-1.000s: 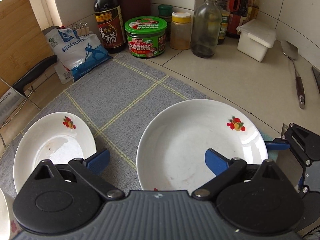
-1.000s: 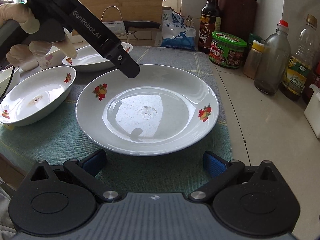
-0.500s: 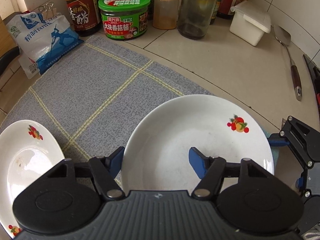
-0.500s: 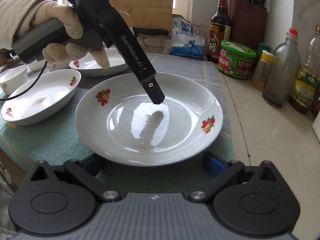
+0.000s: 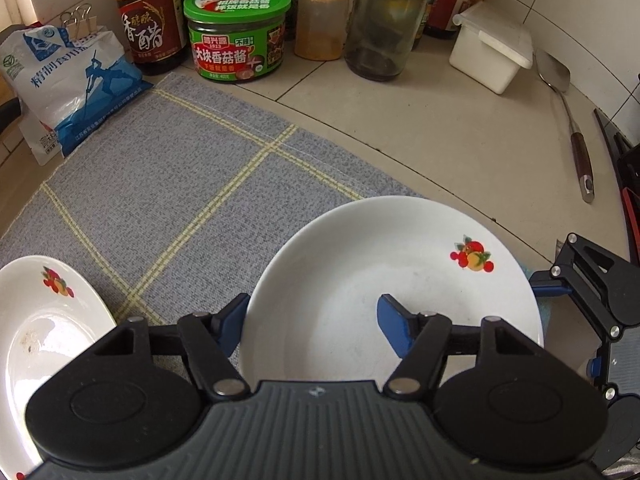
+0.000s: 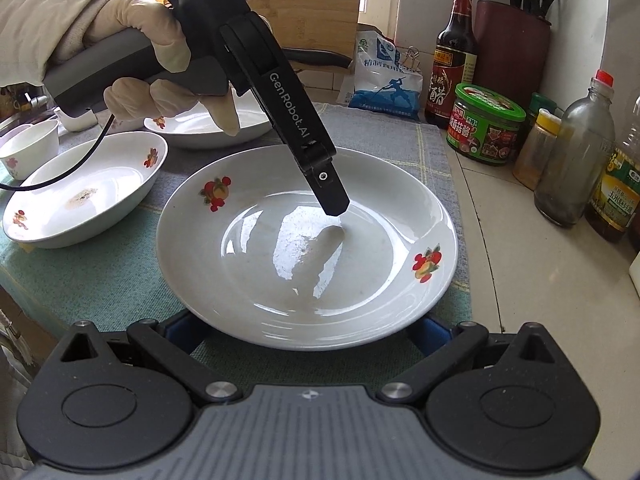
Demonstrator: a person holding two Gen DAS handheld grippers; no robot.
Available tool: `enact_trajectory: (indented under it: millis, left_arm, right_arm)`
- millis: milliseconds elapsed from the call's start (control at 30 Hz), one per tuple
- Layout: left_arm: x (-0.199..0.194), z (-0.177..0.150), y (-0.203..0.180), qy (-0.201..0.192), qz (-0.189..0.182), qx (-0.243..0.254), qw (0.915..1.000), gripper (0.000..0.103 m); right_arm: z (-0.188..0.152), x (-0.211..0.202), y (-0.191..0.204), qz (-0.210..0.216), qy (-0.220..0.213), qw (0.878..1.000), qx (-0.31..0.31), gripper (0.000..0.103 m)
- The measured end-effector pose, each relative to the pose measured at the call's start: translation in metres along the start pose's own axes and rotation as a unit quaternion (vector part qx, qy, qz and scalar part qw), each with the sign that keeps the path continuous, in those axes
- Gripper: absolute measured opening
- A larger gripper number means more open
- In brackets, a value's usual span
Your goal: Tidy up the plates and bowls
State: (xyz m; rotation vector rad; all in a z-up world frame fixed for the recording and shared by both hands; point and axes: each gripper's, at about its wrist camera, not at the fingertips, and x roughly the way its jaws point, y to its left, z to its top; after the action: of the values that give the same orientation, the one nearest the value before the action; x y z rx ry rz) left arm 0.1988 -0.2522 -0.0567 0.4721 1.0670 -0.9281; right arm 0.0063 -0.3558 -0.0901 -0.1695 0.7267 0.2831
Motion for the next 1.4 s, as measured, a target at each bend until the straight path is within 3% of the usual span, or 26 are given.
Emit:
enact_trajectory:
  millis: [300, 700, 1400]
  left_arm:
    - [-0.006, 0.007, 0.006, -0.019, 0.002, -0.005, 0.9998, 0.068]
    - [-0.002, 0.043, 0.025, -0.050, 0.020, -0.008, 0.9985, 0.068]
    - [0.030, 0.069, 0.049, -0.051, 0.032, -0.012, 0.9981, 0.068]
  right_arm:
    - [0.012, -0.001, -0.006, -0.005, -0.001, 1.000, -0.005, 0.103]
    - [0.036, 0.022, -0.037, -0.013, -0.010, 0.999, -0.029, 0.103]
    - [0.050, 0.055, -0.071, -0.008, -0.004, 1.000, -0.023, 0.103]
